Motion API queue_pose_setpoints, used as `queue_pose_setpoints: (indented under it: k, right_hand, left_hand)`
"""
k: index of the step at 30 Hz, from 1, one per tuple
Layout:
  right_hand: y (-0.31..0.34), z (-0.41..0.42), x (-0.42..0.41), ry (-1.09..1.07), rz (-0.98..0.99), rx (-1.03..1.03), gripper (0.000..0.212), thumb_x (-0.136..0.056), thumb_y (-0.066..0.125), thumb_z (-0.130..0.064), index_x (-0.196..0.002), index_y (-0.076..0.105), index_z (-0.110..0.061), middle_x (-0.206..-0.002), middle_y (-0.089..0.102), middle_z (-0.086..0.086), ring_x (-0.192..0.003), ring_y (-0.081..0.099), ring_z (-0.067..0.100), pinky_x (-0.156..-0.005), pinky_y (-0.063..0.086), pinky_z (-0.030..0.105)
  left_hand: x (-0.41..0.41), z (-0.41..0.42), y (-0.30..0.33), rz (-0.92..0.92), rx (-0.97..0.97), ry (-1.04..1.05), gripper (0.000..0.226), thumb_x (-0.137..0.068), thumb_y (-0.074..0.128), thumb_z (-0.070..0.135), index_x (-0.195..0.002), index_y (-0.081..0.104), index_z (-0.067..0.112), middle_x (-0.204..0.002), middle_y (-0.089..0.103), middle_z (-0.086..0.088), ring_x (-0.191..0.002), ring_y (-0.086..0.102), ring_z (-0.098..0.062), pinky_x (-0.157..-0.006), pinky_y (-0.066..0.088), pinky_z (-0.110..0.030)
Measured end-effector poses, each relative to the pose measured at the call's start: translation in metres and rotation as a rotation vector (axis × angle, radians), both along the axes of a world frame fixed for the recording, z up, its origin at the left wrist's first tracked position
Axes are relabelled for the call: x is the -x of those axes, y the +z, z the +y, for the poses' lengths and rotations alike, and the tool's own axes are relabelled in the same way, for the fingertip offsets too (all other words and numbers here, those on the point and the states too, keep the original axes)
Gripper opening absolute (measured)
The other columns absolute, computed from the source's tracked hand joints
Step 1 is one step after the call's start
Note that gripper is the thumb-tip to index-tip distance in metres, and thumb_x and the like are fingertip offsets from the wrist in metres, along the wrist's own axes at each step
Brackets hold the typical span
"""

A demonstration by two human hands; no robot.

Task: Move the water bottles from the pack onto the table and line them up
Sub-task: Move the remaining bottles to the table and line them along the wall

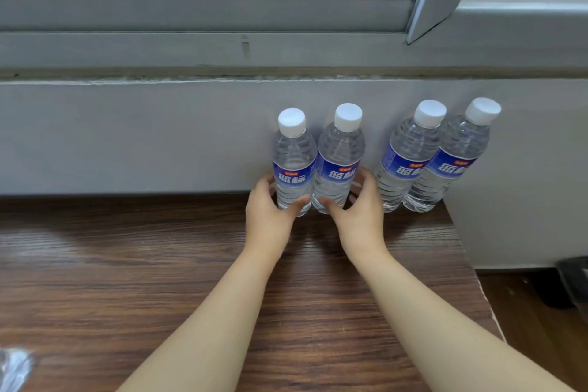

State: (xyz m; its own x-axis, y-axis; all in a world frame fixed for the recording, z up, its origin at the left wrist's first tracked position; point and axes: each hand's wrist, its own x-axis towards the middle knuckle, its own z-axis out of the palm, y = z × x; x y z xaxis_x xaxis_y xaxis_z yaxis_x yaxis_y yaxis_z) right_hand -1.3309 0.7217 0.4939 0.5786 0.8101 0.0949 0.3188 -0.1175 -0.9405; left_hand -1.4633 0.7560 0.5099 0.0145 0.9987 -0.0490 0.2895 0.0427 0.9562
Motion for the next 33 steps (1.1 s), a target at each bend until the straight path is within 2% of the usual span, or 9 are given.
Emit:
queue_pose_setpoints:
  k: [2, 6, 9, 15, 26, 28, 31, 33]
  right_hand:
    - [-0.008, -0.003, 0.002, -0.049, 0.014, 0.002, 0.061, -0.069, 0.083, -0.014, -0.119, 0.050, -0.022, -0.119, 0.060, -0.001, -0.110, 0.060, 0.014, -0.099, 0.049, 0.041]
    - [-0.013, -0.006, 0.003, -0.081, 0.030, -0.029, 0.050, -0.072, 0.081, -0.014, -0.112, 0.054, -0.028, -0.113, 0.064, -0.005, -0.106, 0.062, 0.011, -0.095, 0.053, 0.039]
    - [-0.014, -0.009, 0.004, -0.102, -0.018, -0.041, 0.046, -0.074, 0.079, -0.015, -0.113, 0.057, -0.027, -0.112, 0.064, -0.007, -0.107, 0.062, 0.013, -0.092, 0.053, 0.042]
    - [-0.010, -0.014, 0.001, -0.171, -0.123, -0.068, 0.047, -0.077, 0.076, -0.012, -0.121, 0.060, -0.017, -0.114, 0.060, -0.003, -0.105, 0.061, 0.015, -0.090, 0.054, 0.042]
    - [-0.006, -0.018, 0.001, -0.297, -0.095, -0.060, 0.045, -0.078, 0.076, -0.013, -0.120, 0.061, -0.014, -0.114, 0.058, -0.005, -0.101, 0.064, 0.019, -0.086, 0.055, 0.044]
    - [-0.006, -0.019, 0.001, -0.317, -0.095, -0.066, 0.044, -0.078, 0.077, -0.012, -0.119, 0.061, -0.012, -0.114, 0.058, -0.003, -0.098, 0.064, 0.021, -0.084, 0.055, 0.046]
    - [-0.002, -0.020, -0.001, -0.332, -0.086, -0.065, 0.044, -0.078, 0.077, -0.010, -0.119, 0.062, -0.010, -0.111, 0.055, -0.004, -0.096, 0.063, 0.021, -0.083, 0.055, 0.045]
    - [0.000, -0.020, -0.002, -0.336, -0.077, -0.051, 0.043, -0.078, 0.077, -0.011, -0.119, 0.062, -0.011, -0.108, 0.053, -0.008, -0.094, 0.062, 0.018, -0.083, 0.055, 0.042]
  left_hand:
    - [0.002, 0.000, -0.003, 0.000, 0.012, -0.029, 0.064, -0.069, 0.083, 0.013, -0.124, 0.052, 0.019, -0.119, 0.059, 0.007, -0.111, 0.055, -0.008, -0.094, 0.046, -0.025]
    - [0.002, 0.000, -0.003, 0.005, 0.005, -0.019, 0.060, -0.071, 0.080, 0.004, -0.124, 0.054, 0.014, -0.112, 0.058, 0.009, -0.103, 0.054, -0.003, -0.071, 0.039, 0.005]
    - [-0.001, -0.001, -0.003, 0.007, -0.007, -0.021, 0.058, -0.070, 0.081, 0.004, -0.121, 0.055, 0.012, -0.109, 0.058, 0.009, -0.101, 0.053, -0.003, -0.066, 0.034, 0.010]
    - [-0.010, 0.001, -0.004, 0.018, -0.004, -0.035, 0.058, -0.069, 0.082, 0.006, -0.120, 0.055, 0.013, -0.109, 0.058, 0.009, -0.101, 0.054, -0.004, -0.067, 0.036, 0.008]
    - [-0.024, -0.002, -0.004, 0.001, -0.015, -0.056, 0.055, -0.070, 0.081, 0.007, -0.118, 0.055, 0.016, -0.105, 0.059, 0.011, -0.098, 0.055, -0.002, -0.069, 0.038, 0.006]
    - [-0.026, -0.003, -0.004, -0.006, -0.017, -0.061, 0.056, -0.070, 0.081, 0.007, -0.118, 0.056, 0.016, -0.105, 0.059, 0.011, -0.098, 0.056, -0.003, -0.072, 0.040, 0.000]
    - [-0.029, -0.003, -0.005, 0.004, -0.017, -0.065, 0.057, -0.069, 0.082, 0.008, -0.119, 0.056, 0.015, -0.108, 0.061, 0.009, -0.100, 0.056, -0.004, -0.083, 0.040, -0.016]
    - [-0.031, -0.003, -0.005, 0.010, -0.022, -0.061, 0.057, -0.070, 0.082, 0.009, -0.120, 0.055, 0.016, -0.110, 0.061, 0.008, -0.100, 0.056, -0.004, -0.085, 0.040, -0.018]
